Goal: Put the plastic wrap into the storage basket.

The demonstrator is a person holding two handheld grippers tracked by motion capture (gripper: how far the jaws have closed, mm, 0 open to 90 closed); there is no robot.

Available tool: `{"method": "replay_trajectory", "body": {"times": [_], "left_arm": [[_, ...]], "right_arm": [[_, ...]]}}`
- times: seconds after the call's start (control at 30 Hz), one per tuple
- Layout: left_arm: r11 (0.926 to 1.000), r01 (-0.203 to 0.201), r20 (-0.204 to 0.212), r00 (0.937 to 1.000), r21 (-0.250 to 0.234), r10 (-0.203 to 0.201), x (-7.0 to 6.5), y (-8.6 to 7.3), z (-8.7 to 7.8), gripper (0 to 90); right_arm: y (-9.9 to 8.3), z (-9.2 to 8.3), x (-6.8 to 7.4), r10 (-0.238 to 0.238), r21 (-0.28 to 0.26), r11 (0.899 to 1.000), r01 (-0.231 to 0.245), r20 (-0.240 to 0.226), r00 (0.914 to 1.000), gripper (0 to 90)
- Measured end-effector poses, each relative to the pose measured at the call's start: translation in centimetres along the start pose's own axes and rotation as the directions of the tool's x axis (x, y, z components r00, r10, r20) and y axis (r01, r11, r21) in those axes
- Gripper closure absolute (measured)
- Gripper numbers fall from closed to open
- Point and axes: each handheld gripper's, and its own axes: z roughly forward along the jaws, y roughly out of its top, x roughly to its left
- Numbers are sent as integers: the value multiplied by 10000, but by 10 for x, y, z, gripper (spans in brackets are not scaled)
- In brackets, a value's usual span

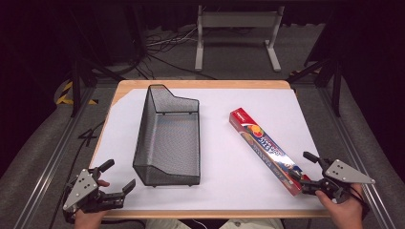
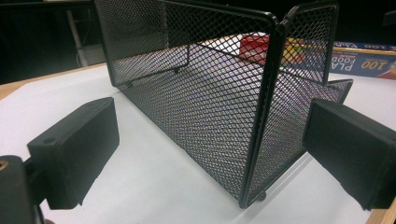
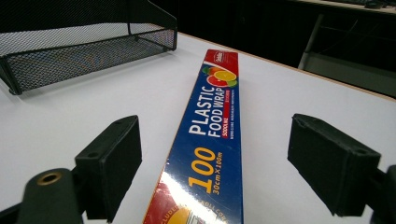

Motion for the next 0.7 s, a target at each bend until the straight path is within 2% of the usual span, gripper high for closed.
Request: {"method": "replay_trajectory", "body": {"times": [0.27,0.63,0.67,0.7], "left_arm": [[10000,5,-38,10000,49,-5,0,-1,1,48],[10000,-31,-27,10000,78,31,0,-1,1,48],[9999,19,-5,10000,118,-19,0,-1,1,48],[9999,20,-1,10000,134,-20,0,-1,1,48]], "right_arm": [[5,1,0,-35,44,10000,35,-115,9999,205],[10,-1,-9,105,10,9999,-105,227,9997,199],[14,-1,-12,468,139,9988,-472,311,9984,208],[15,0,-14,630,305,9975,-641,371,9973,207]]}}
